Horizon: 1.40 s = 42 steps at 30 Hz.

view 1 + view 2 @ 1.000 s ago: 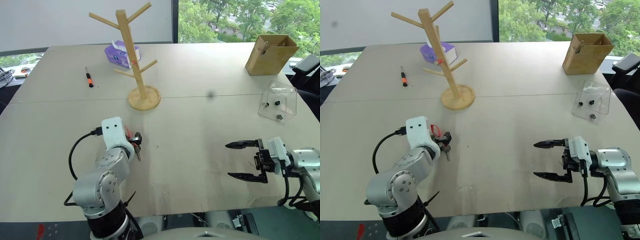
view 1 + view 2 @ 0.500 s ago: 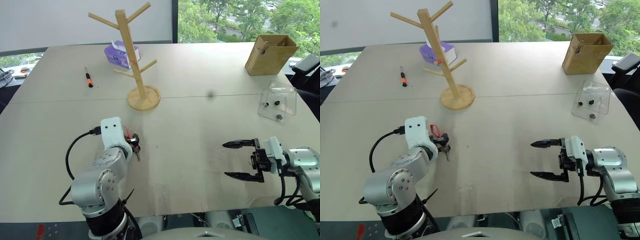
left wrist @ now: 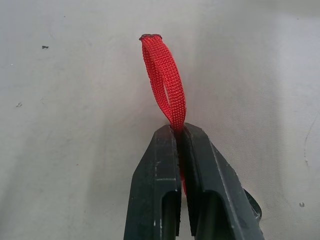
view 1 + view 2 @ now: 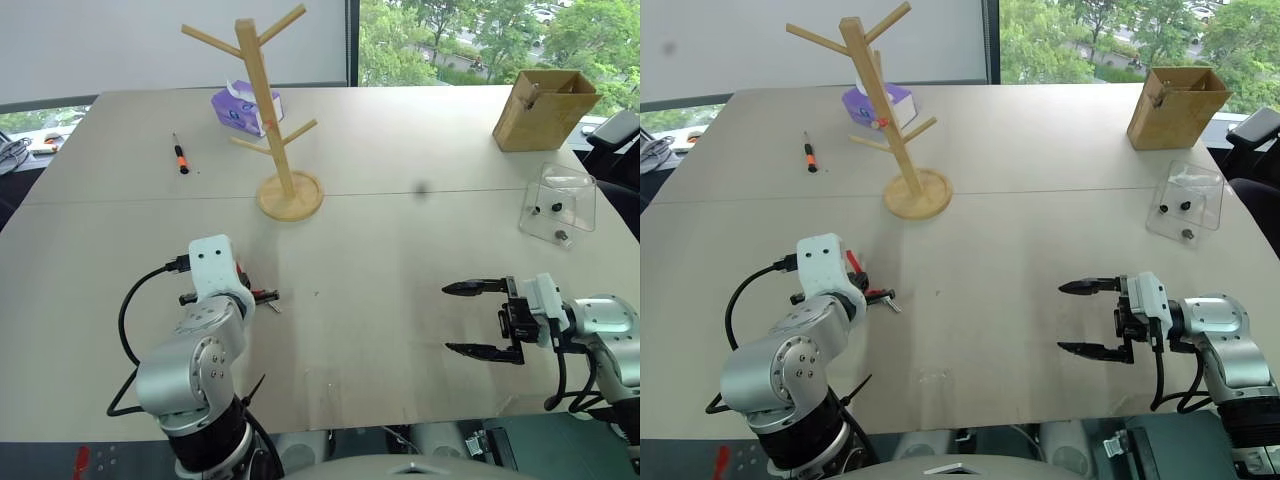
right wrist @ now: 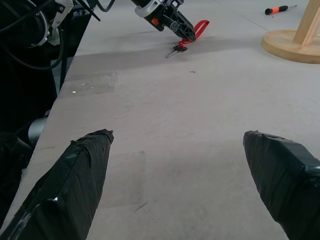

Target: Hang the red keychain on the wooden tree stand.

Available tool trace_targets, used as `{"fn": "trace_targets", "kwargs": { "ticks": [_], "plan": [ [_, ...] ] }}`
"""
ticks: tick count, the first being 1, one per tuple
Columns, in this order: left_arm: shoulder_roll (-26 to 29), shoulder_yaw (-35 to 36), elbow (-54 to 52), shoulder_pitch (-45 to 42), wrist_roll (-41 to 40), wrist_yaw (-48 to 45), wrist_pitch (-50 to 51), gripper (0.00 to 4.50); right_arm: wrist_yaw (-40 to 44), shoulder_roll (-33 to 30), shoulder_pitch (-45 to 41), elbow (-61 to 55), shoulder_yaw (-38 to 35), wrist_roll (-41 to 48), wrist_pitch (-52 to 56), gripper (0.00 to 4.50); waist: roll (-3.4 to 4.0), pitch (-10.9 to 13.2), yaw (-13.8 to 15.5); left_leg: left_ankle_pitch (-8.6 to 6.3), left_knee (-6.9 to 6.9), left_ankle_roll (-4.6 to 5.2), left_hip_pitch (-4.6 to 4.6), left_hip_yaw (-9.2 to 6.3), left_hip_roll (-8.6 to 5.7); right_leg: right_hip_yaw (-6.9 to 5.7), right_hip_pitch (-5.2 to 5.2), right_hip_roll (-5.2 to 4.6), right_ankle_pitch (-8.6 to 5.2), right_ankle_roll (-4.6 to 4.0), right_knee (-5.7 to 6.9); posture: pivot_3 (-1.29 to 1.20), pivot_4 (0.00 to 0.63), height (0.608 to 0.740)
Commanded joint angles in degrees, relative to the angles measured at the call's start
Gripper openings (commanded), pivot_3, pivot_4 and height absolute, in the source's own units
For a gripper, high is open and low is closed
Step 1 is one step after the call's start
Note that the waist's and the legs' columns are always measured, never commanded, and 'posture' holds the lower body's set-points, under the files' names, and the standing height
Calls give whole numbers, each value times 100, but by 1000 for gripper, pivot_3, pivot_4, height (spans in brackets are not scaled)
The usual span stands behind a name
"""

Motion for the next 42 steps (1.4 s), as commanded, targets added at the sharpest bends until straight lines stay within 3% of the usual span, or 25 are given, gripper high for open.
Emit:
{"fn": "trace_targets", "kwargs": {
  "ticks": [1,3,11,15,18,30,42],
  "plan": [
    [-282,132,-73,-17,-85,-256,0,103,-139,-48,-249,-412,-150,208,202,4500,1,0,-1,0,0,0,0,0,0,0,0,0,0,0,0,0,150,740],
    [-294,108,-166,36,-155,-412,-287,103,-306,-64,-506,-547,-221,322,441,4500,0,0,0,0,0,0,0,0,0,0,0,-1,0,0,0,0,150,740],
    [968,-947,-215,996,327,-695,-2727,103,-1197,-110,-2127,-802,-540,953,1759,4500,-9,5,25,0,-10,0,-7,-3,7,7,-8,-12,8,-24,-3,0,150,740],
    [1906,-1612,-157,1341,1218,-615,-4043,103,-1362,-300,-2815,-775,-641,1257,2478,4500,-9,10,3,-1,-11,3,-16,5,-2,11,-13,-25,8,-25,-7,0,150,740],
    [2367,-1714,127,1204,1733,-513,-4949,103,-1354,-287,-3279,-558,-547,1154,2577,4500,-10,9,0,-2,-11,4,-12,7,0,9,-14,-27,8,-31,-8,0,150,740],
    [2191,-2222,603,111,2691,-551,-5641,103,-833,-63,-3897,214,-349,731,2256,4500,-10,10,-1,-8,-18,16,-15,21,1,1,-16,-22,24,-10,-14,0,150,740],
    [2031,-2371,824,-318,3186,-804,-5763,103,-607,-36,-3934,331,-376,691,2265,4500,-10,10,-2,-7,-19,16,-12,21,2,-1,-16,-19,24,-8,-12,0,150,740]
  ]
}}
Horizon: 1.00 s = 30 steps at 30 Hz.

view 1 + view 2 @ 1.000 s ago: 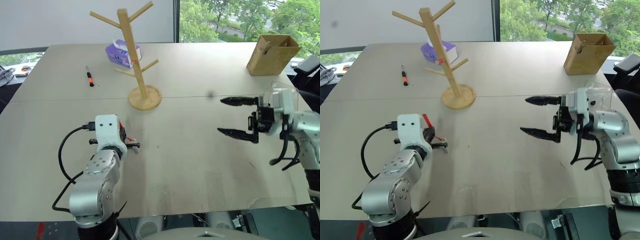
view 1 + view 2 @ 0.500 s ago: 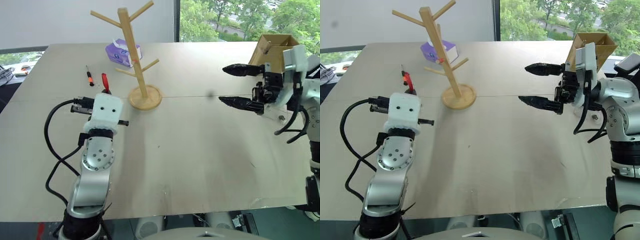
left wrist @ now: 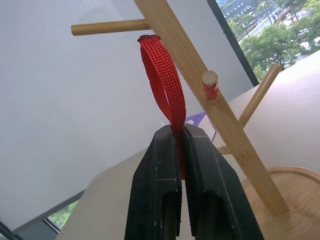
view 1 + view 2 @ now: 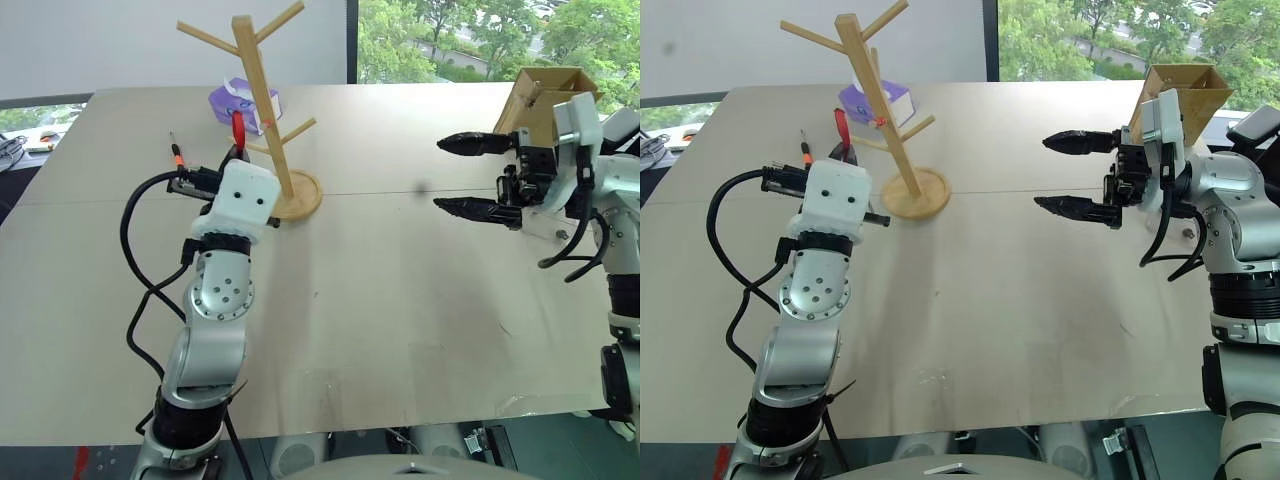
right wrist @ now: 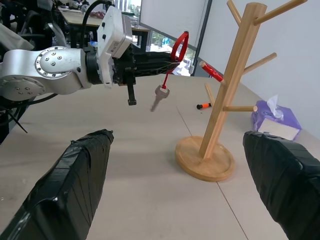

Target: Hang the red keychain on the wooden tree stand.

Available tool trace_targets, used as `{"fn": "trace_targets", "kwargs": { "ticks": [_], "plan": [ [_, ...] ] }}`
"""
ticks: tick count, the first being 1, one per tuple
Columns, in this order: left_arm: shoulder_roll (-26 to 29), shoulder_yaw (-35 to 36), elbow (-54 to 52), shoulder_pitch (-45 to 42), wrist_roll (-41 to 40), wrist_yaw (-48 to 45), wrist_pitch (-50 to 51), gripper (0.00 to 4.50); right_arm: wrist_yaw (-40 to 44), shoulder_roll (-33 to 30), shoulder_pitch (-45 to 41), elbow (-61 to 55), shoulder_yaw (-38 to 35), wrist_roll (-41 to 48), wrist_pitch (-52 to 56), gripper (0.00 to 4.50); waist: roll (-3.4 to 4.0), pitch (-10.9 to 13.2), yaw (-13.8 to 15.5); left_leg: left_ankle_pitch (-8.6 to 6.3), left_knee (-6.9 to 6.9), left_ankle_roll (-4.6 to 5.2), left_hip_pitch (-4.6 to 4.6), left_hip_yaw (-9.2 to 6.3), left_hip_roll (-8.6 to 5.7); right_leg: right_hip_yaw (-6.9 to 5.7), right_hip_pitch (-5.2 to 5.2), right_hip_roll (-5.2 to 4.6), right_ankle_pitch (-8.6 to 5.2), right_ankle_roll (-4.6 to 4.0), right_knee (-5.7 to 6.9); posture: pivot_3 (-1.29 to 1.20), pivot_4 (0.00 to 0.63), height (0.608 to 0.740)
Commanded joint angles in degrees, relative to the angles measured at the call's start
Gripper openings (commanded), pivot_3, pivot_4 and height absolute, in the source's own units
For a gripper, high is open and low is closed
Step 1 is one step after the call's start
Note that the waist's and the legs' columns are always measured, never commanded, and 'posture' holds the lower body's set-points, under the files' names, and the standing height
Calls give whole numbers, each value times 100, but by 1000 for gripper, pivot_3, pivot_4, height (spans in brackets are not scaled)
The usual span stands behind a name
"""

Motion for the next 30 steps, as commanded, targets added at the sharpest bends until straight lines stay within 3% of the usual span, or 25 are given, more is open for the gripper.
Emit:
{"fn": "trace_targets", "kwargs": {
  "ticks": [1,30],
  "plan": [
    [-41,-30,45,-192,229,-37,-125,103,17,-19,-160,-79,-143,8,-75,4500,0,0,1,0,0,0,0,-1,0,0,0,0,0,0,0,0,150,740],
    [-432,-150,1069,-947,770,-187,-184,103,-100,58,-110,-238,-186,-57,-101,4500,-1,0,-1,1,1,-1,0,0,-1,-1,0,2,0,1,2,0,150,740]
  ]
}}
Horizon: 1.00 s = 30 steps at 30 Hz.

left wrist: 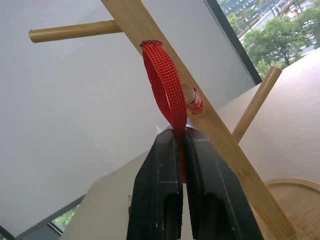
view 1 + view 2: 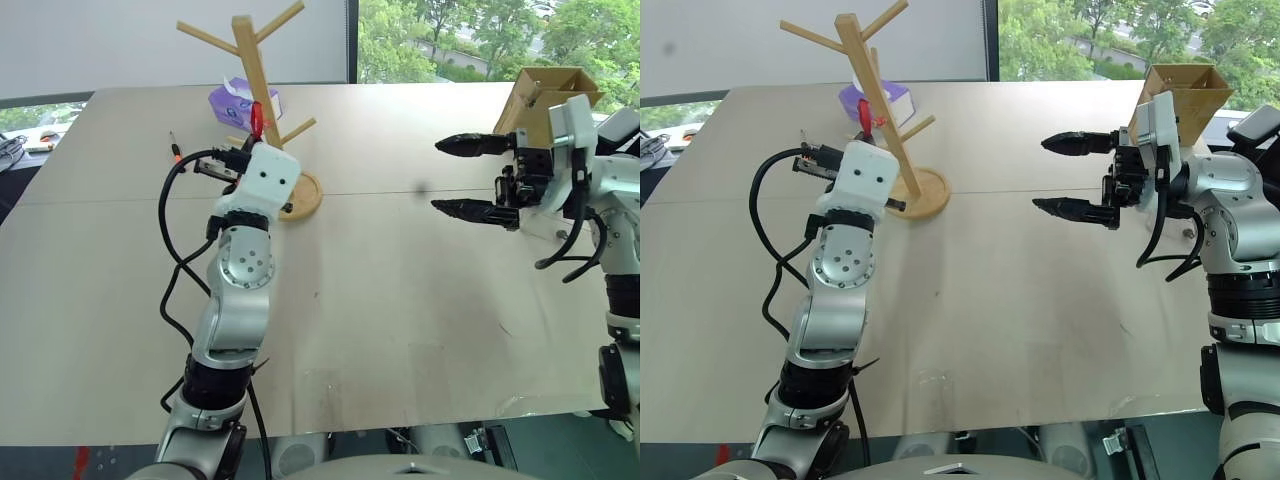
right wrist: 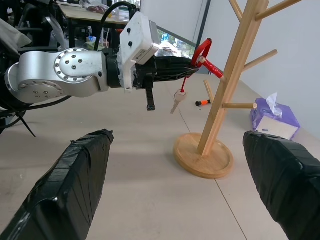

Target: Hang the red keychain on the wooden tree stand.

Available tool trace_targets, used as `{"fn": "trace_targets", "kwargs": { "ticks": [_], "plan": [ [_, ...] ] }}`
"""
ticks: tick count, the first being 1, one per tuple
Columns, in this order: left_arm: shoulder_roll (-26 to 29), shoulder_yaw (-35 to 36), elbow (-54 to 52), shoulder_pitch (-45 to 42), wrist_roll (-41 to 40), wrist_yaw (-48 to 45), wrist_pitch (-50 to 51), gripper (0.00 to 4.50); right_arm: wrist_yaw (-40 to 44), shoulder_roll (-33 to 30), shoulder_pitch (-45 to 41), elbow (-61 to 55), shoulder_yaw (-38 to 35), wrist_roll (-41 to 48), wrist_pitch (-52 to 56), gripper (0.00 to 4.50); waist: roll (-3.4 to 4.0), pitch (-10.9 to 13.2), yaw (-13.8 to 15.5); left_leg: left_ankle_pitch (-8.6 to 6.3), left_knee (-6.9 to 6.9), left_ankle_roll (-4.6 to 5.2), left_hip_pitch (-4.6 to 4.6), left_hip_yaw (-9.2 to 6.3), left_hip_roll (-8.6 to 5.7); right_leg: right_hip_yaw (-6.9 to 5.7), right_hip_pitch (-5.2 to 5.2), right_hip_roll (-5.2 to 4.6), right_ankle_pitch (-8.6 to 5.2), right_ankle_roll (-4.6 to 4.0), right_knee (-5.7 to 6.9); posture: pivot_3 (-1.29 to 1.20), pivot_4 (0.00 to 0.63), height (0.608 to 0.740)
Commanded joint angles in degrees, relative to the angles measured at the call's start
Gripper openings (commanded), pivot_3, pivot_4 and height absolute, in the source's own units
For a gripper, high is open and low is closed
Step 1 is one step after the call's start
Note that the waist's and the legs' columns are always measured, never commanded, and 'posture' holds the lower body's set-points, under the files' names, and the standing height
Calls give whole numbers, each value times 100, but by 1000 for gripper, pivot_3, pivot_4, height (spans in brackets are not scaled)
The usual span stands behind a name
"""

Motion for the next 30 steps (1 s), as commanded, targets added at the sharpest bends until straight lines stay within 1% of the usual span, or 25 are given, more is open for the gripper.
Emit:
{"fn": "trace_targets", "kwargs": {
  "ticks": [1,21,30],
  "plan": [
    [-2,-53,-72,-147,203,-16,-82,103,-29,-4,-99,-213,-185,98,-59,4500,0,0,0,0,0,0,0,0,0,0,0,0,0,0,0,0,150,740],
    [3,-46,325,-272,559,-253,60,103,-189,28,-2,-454,-211,160,40,4500,0,0,0,0,0,0,0,0,0,0,0,0,0,0,1,0,150,740],
    [-190,-44,540,-553,520,-203,-21,103,-257,43,65,-518,-223,196,23,4500,0,0,0,0,1,0,0,0,0,0,0,0,0,0,1,0,150,740]
  ]
}}
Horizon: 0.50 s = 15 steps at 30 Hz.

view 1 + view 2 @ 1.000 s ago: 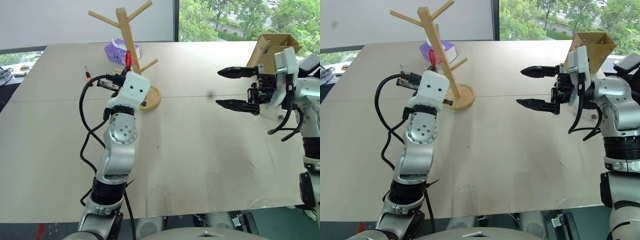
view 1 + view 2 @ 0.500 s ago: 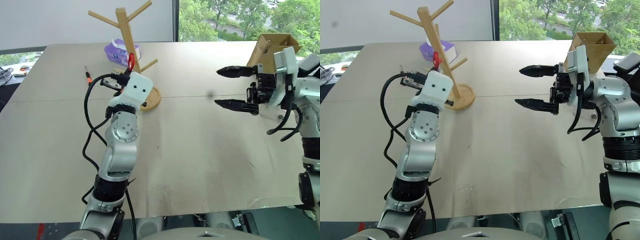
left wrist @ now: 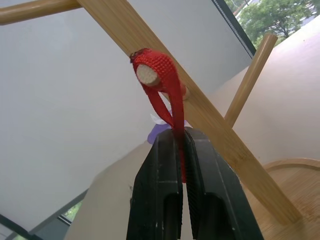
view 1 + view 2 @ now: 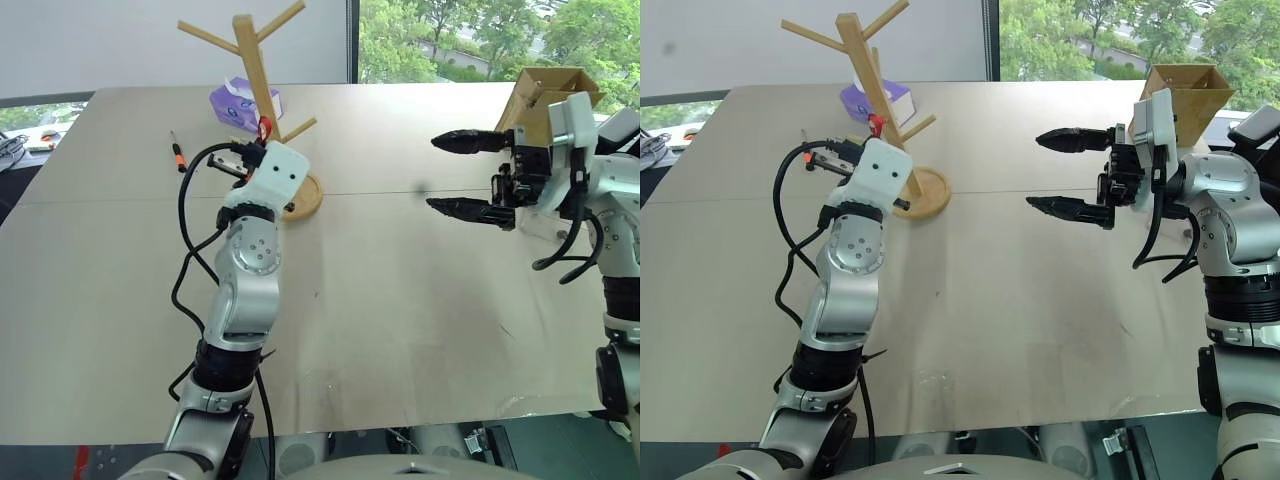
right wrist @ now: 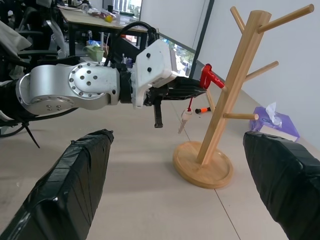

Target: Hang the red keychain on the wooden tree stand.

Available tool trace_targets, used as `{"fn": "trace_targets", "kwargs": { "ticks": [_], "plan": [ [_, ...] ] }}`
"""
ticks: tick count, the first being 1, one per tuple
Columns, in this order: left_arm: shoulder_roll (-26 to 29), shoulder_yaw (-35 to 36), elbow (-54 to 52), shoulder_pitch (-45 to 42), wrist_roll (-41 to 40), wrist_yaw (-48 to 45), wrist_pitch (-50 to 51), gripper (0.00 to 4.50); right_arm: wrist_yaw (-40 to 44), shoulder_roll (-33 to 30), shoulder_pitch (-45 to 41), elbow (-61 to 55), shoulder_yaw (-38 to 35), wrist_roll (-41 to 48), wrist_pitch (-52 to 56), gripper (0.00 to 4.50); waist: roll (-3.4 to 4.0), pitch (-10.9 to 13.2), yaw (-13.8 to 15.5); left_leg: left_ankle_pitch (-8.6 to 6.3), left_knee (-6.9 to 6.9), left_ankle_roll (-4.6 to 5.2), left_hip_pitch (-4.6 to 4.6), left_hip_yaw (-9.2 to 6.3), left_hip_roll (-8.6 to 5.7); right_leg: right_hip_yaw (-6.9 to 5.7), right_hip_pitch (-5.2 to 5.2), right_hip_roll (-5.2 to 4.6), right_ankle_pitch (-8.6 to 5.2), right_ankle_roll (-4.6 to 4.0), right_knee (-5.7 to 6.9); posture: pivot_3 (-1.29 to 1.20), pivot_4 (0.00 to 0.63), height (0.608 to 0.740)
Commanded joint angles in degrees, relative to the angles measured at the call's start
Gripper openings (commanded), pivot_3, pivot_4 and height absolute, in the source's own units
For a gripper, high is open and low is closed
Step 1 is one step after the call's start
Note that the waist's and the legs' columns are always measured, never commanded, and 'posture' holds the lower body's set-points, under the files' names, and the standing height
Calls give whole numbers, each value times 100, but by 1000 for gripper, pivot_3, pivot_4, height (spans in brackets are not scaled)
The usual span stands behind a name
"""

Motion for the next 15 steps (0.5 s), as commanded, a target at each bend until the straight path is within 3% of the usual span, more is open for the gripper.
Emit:
{"fn": "trace_targets", "kwargs": {
  "ticks": [1,13,15],
  "plan": [
    [-37,-45,-115,-175,72,57,-155,103,-61,-16,26,-239,-213,113,-29,4500,0,0,0,0,0,0,0,0,0,0,0,0,0,0,0,0,150,740],
    [-156,-8,-103,-75,-24,-13,-127,103,-130,-49,118,-320,-233,147,-33,4500,0,0,0,0,0,0,0,0,0,0,0,0,0,0,1,0,150,740],
    [-222,60,-139,-52,-142,-31,-130,712,-137,-53,131,-324,-237,145,-27,4500,0,0,0,0,0,0,0,1,0,0,0,0,0,0,1,0,150,740]
  ]
}}
